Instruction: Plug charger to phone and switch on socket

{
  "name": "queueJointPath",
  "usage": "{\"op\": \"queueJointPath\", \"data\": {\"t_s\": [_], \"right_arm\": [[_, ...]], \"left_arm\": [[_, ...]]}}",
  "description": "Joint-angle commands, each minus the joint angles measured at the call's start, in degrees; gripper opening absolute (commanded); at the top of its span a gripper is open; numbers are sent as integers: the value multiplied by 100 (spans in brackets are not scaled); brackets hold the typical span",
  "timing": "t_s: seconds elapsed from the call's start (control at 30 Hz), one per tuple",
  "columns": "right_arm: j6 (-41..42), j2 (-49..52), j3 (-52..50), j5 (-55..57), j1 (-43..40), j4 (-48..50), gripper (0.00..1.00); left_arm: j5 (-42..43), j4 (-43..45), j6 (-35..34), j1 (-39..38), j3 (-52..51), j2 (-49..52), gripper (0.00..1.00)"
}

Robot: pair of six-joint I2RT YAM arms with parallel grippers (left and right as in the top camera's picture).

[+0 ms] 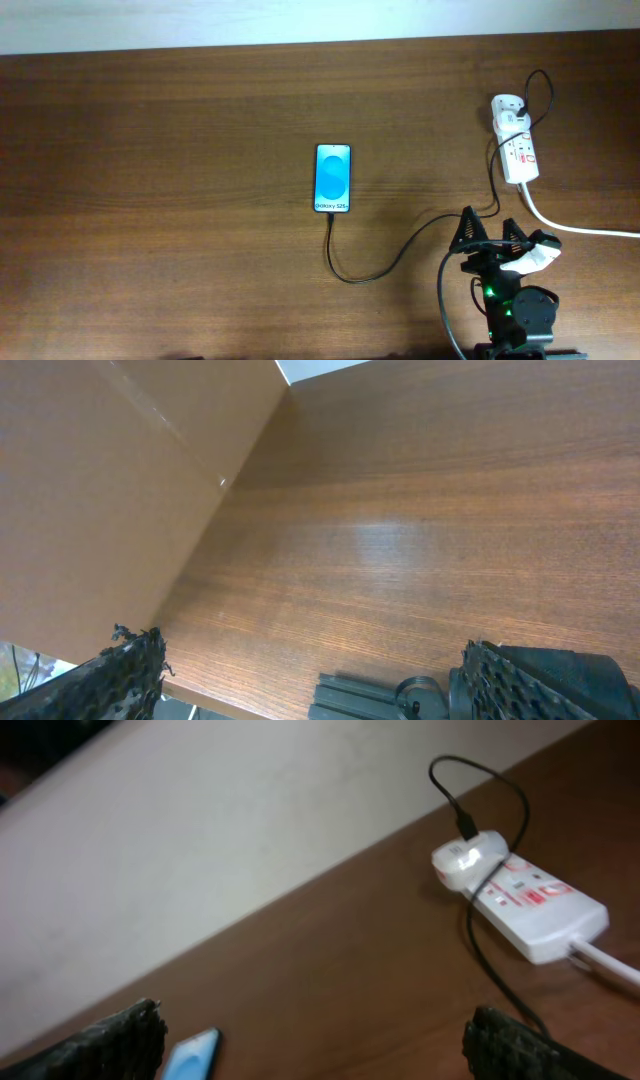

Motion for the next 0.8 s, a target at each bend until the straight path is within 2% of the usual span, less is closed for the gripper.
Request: {"op": "queueJointPath", "data": {"t_s": [0.0,0.17,0.77], "right_arm": [[-664,-72,-39,33,59,-33,99],[-1460,-72,-39,-20,59,-52,99],[-1453,-72,-39,-94,57,-46,99]], "left_arm": [[-22,2,63,17,15,-26,99],[-22,0,63,17,15,-26,99],[-22,0,66,17,15,-26,99]]}}
